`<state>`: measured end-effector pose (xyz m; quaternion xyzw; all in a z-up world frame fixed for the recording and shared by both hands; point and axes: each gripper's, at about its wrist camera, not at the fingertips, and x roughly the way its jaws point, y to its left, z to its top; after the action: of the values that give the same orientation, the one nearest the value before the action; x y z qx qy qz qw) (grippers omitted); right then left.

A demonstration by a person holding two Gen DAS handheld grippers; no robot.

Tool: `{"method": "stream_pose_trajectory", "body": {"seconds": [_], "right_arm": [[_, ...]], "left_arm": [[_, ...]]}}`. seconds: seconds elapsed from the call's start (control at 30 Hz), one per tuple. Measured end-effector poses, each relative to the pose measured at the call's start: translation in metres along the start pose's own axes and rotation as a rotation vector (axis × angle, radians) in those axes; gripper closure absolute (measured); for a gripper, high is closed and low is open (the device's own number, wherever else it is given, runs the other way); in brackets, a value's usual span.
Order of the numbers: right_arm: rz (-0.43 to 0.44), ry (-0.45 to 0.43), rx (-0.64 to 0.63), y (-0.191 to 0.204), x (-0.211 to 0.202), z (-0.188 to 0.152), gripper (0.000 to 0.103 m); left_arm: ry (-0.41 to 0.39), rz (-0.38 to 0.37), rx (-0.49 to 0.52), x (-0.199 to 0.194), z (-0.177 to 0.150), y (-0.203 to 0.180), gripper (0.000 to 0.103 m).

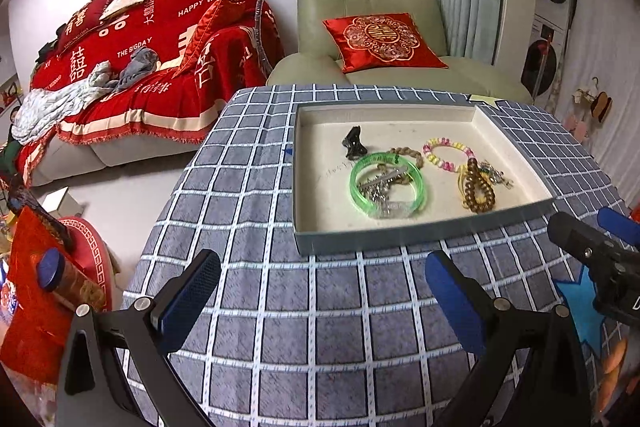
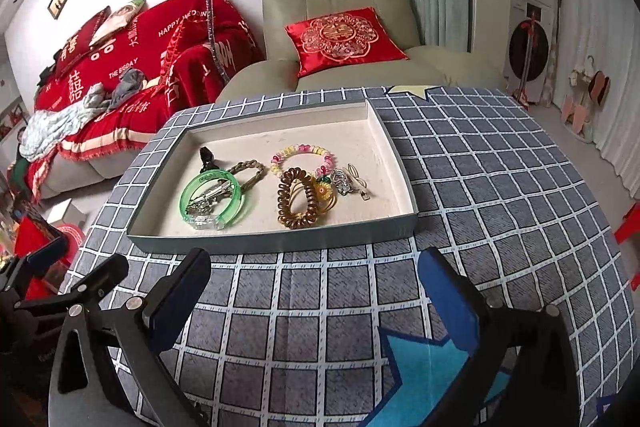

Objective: Organize jewelry

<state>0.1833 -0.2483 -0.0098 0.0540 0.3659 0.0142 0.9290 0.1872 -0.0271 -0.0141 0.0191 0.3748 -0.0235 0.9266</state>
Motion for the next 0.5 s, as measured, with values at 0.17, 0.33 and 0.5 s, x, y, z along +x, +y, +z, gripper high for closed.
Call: {"method": "stream_pose_trajectory", "body": {"seconds": [0.17, 0.33, 0.5], "right_arm": [[-0.022, -0.025, -0.027, 0.006, -0.01, -0.007, 0.0], [-0.031, -0.049, -0.029, 0.006, -0.019, -0.012, 0.0], [-0.044, -0.08, -0.044, 0.009, -0.028, -0.015, 0.0]], "left_arm": [[-0.02, -0.012, -0.005, -0.008, -0.01, 0.001, 0.0], [-0.048, -0.018, -0.01, -0.017, -0.015, 0.001, 0.0], [-0.084, -0.007, 0.001, -0.026, -0.017, -0.004, 0.0]]}}
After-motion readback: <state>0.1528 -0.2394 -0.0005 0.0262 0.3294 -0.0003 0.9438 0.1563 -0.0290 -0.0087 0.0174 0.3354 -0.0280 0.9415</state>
